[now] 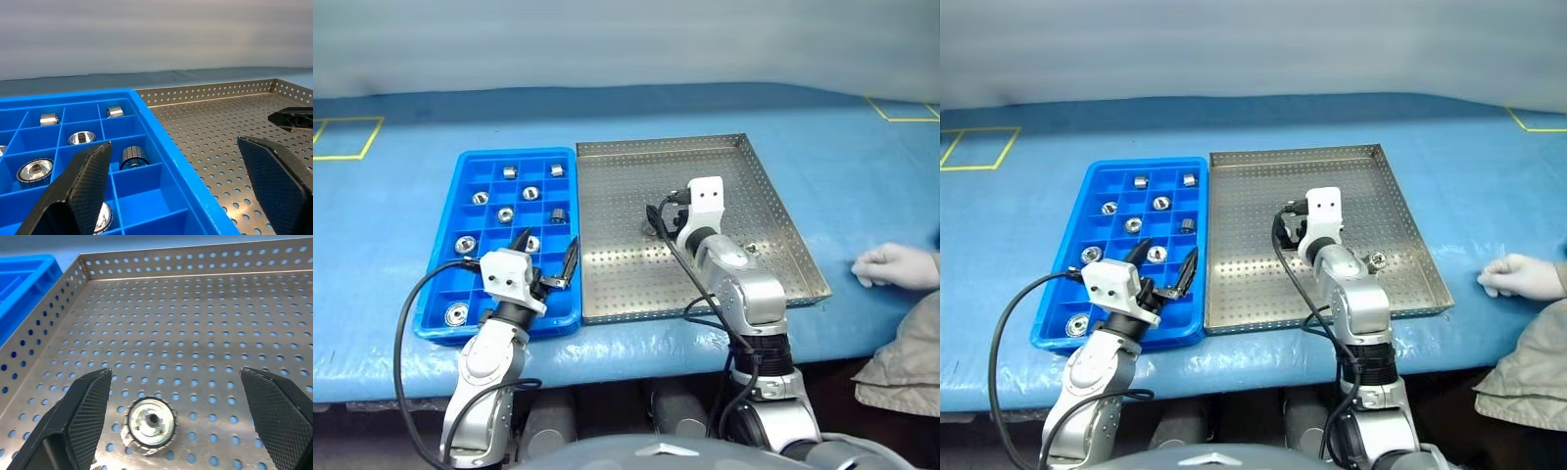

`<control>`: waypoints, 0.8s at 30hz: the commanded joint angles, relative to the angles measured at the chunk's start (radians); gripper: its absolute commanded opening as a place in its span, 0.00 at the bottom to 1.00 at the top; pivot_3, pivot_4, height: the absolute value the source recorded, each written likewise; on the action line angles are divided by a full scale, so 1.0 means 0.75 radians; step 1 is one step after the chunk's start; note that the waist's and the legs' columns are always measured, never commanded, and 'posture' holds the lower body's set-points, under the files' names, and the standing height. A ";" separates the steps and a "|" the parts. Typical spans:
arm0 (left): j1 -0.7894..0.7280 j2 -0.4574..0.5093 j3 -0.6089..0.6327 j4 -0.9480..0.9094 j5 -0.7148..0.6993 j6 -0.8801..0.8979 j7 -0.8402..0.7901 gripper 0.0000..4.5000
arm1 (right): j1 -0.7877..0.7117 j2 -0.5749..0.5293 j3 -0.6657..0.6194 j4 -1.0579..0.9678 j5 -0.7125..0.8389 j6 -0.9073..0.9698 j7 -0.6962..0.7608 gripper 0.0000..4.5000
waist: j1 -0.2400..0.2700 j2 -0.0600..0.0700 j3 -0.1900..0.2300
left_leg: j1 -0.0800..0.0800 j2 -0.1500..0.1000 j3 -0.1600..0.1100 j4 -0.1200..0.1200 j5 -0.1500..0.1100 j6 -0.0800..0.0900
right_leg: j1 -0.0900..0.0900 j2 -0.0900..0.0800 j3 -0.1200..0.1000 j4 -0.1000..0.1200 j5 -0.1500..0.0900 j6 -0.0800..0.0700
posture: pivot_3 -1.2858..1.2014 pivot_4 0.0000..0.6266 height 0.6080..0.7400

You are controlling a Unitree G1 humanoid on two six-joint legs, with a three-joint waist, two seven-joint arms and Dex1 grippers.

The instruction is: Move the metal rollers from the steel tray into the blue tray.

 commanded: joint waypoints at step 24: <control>0.061 0.030 -0.011 -0.092 -0.010 -0.036 0.004 1.00 | -0.055 0.044 0.080 0.304 -0.011 -0.203 0.087 0.42 | 0.012 0.000 0.000 | 0.001 0.000 0.000 0.000 0.000 0.000 | 0.001 0.000 0.000 0.000 0.000 0.000 | 0.56 0.24 1.00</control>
